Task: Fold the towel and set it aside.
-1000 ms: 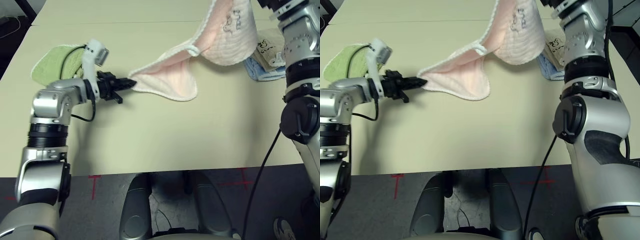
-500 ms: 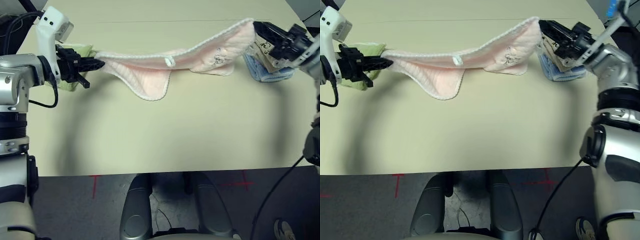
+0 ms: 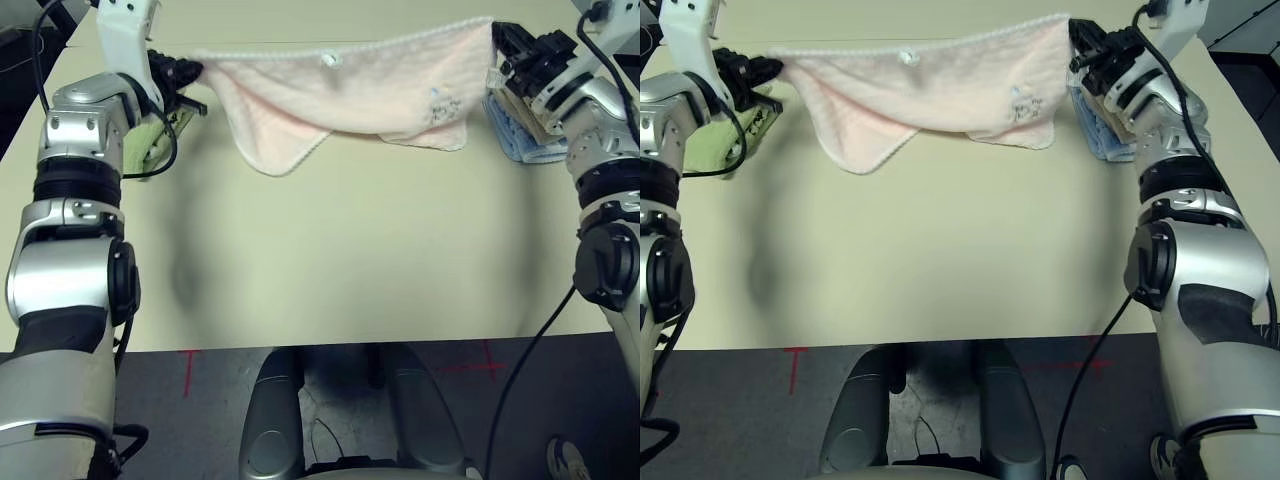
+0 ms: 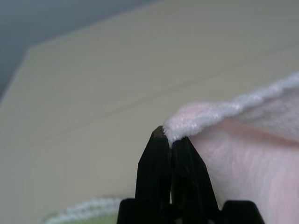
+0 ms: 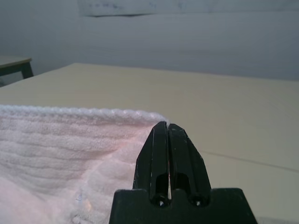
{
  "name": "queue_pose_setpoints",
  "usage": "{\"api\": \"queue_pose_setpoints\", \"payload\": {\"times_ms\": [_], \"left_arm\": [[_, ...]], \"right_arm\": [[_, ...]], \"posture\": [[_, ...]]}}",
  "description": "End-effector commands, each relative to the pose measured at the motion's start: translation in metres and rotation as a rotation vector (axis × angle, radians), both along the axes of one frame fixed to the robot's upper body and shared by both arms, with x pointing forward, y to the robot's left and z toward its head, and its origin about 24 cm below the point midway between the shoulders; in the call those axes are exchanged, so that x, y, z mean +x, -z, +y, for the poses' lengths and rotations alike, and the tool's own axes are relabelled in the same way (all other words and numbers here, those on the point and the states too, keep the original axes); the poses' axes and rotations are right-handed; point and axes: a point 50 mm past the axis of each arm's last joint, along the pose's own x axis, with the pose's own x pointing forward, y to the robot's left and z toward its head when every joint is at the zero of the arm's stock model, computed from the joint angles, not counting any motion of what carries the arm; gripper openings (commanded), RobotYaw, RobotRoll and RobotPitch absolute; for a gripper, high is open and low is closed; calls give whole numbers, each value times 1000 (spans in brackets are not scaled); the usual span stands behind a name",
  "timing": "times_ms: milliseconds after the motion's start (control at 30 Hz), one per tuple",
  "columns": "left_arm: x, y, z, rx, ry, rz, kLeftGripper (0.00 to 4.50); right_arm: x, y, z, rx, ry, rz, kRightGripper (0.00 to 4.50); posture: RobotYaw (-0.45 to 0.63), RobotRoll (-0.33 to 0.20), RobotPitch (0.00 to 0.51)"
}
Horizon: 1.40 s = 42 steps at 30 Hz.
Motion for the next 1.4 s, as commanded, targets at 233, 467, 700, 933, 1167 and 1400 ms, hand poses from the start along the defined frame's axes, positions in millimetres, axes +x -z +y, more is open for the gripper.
{"api": "queue_pose_setpoints", "payload": {"times_ms": [233, 467, 700, 933, 1167, 1400], "left_arm": [[-14, -43, 1, 0, -14, -302, 41], [-12, 6, 8, 124, 254, 44, 41], [-43, 53, 15, 270, 527, 389, 41], [-86, 62, 19, 326, 687, 661, 41], [-116, 63, 25, 371, 761, 885, 41], [-131, 65, 36, 428, 773, 1012, 41]], "right_arm": [[-19, -43, -29, 161, 105, -213, 0], [-13, -6, -26, 15, -129, -28, 0], [-23, 49, -35, -198, -419, 270, 0], [-37, 69, -49, -412, -506, 433, 0], [-48, 81, -59, -667, -525, 539, 0], [-52, 82, -61, -703, -567, 576, 0]], "posture": [[30, 0, 311], [33, 0, 320], [27, 0, 320], [20, 0, 319], [26, 0, 317], [27, 0, 312]]}}
